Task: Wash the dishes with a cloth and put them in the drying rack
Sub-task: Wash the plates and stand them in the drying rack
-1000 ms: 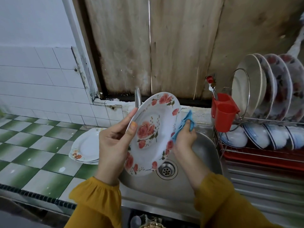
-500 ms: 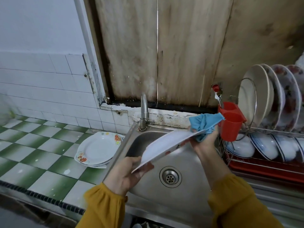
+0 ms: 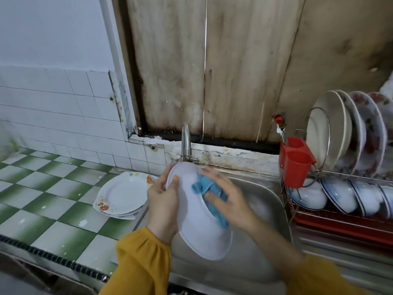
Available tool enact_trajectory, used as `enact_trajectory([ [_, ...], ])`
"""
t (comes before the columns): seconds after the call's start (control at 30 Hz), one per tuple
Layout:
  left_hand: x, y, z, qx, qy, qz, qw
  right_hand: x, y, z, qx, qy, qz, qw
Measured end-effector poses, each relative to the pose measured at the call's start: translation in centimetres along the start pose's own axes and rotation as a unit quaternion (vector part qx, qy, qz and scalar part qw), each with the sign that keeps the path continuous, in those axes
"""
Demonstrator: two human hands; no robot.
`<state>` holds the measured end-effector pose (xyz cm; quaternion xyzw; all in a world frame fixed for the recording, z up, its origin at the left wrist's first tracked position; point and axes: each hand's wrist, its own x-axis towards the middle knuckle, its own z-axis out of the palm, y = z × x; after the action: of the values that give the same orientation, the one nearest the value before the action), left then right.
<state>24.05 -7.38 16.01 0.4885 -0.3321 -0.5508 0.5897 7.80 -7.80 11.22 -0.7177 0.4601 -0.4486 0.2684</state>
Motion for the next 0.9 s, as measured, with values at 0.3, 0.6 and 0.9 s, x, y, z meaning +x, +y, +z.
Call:
enact_trajectory([
  [0.3, -0.9, -0.2, -0.1, -0.051, -0.078, 0.035, 0.995, 1.8, 0.2, -0.4, 0.001, 0.251, 0.043, 0.967],
  [0.6, -1.0, 0.4, -1.4, -0.088, -0.092, 0.098, 0.987, 0.4, 0.4, 0.4, -0.044, 0.217, -0.163, 0.962],
  [0.9, -3.0, -0.7, 0.0, -0.010, -0.107, 0.202, 0.973, 2.5, -7.1, 2.0, -0.094, 0.184, -0.123, 0.971],
])
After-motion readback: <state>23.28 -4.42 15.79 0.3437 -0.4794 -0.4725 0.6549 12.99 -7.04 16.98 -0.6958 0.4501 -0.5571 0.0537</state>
